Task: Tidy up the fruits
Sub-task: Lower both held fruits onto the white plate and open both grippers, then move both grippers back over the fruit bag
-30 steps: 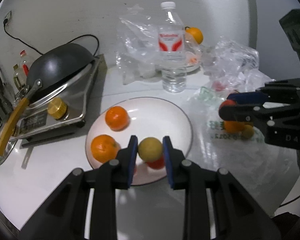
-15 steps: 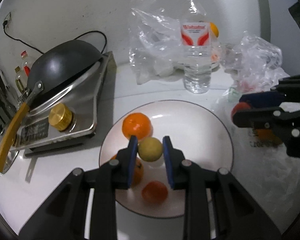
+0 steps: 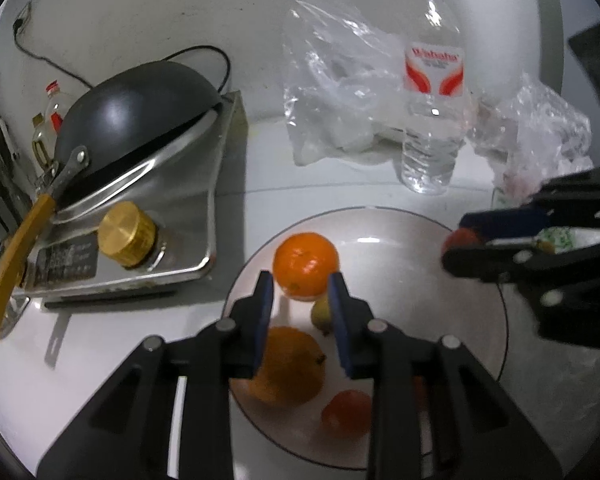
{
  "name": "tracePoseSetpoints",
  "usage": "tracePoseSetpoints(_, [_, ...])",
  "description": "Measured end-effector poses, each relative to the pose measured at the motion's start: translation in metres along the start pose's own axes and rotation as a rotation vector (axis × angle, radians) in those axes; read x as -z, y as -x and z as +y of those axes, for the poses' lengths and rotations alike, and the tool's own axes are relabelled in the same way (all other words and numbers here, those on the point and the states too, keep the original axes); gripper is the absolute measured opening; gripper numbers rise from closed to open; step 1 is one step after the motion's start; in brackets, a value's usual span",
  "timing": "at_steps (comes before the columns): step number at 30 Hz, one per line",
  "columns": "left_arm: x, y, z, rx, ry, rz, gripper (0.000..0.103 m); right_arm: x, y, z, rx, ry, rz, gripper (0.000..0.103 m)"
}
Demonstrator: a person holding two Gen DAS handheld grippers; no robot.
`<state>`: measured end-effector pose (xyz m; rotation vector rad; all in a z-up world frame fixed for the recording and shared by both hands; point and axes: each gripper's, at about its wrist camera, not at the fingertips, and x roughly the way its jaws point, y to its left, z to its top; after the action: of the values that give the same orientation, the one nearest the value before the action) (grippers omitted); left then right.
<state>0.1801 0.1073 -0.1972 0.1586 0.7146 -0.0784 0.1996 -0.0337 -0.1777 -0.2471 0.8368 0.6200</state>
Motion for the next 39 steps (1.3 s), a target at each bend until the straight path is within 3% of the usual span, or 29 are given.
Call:
tracePoseSetpoints(10, [0.006, 0.011, 0.025, 0.032, 0.069, -0.018, 0.033, -0.013, -0.031, 0.009, -0.005, -0.023, 0.032, 0.029])
tracePoseSetpoints(12, [0.008, 0.011, 0.03, 0.037, 0.087, -0.018, 0.033, -0.016, -0.033, 0.01, 0.003, -0.027, 0.022, 0.034])
tracePoseSetpoints(13, [0.009, 0.011, 0.031, 0.039, 0.09, -0.018, 0.033, -0.017, -0.033, 0.01, 0.017, -0.031, 0.019, 0.045])
tracePoseSetpoints(14, [0.01, 0.011, 0.032, 0.042, 0.091, -0.018, 0.033, -0.018, -0.033, 0.01, 0.023, -0.036, 0.019, 0.048])
tracePoseSetpoints(17, [0.011, 0.014, 0.034, 0.05, 0.094, -0.029, 0.034, -0.018, -0.03, 0.011, 0.026, -0.037, 0.019, 0.048])
tracePoseSetpoints(20, [0.011, 0.018, 0.033, 0.057, 0.095, -0.038, 0.038, -0.016, -0.025, 0.013, 0.038, -0.035, 0.02, 0.048])
tracePoseSetpoints(37, [0.015, 0.065, 0.003, 0.08, 0.101, -0.064, 0.04, 0.011, 0.046, 0.024, 0.082, -0.028, -0.05, 0.048])
tracePoseSetpoints(39, [0.015, 0.071, -0.001, 0.08, 0.102, -0.066, 0.049, 0.016, 0.055, 0.022, 0.087, -0.033, -0.059, 0.048])
